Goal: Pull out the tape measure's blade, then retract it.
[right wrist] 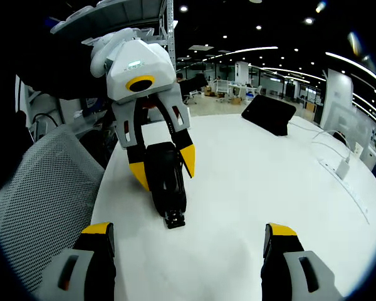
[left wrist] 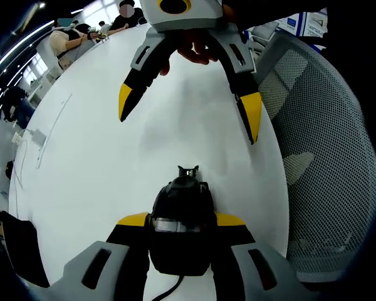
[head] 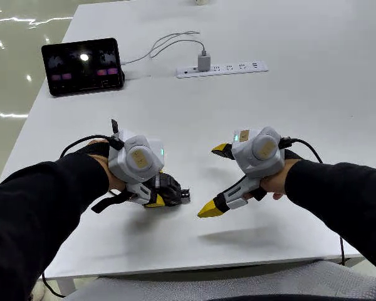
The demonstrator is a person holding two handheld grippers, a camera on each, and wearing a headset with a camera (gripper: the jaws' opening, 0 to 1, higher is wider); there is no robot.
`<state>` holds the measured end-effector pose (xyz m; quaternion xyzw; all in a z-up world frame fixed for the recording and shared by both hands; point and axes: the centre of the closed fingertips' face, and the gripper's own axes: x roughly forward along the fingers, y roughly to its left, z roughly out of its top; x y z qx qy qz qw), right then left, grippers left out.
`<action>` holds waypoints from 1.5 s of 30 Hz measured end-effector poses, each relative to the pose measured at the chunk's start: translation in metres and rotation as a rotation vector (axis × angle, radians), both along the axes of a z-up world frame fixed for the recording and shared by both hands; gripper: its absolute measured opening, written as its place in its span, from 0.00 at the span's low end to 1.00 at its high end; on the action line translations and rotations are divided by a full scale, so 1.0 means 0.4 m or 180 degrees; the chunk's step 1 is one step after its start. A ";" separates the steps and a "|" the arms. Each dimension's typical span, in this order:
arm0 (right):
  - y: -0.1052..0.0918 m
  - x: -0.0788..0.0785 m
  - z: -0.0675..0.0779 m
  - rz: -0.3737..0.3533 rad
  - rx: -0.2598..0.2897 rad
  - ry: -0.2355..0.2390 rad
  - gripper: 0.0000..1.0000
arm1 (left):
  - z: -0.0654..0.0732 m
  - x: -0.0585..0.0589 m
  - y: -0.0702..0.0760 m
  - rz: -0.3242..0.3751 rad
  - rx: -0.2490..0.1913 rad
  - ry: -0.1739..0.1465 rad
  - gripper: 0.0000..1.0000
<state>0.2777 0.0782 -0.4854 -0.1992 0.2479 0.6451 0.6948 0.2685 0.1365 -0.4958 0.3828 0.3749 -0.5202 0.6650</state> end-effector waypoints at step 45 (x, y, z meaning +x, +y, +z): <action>0.081 -0.036 -0.091 0.0519 -0.0379 -0.0154 0.17 | -0.004 0.001 -0.008 0.0078 -0.0046 -0.0005 0.32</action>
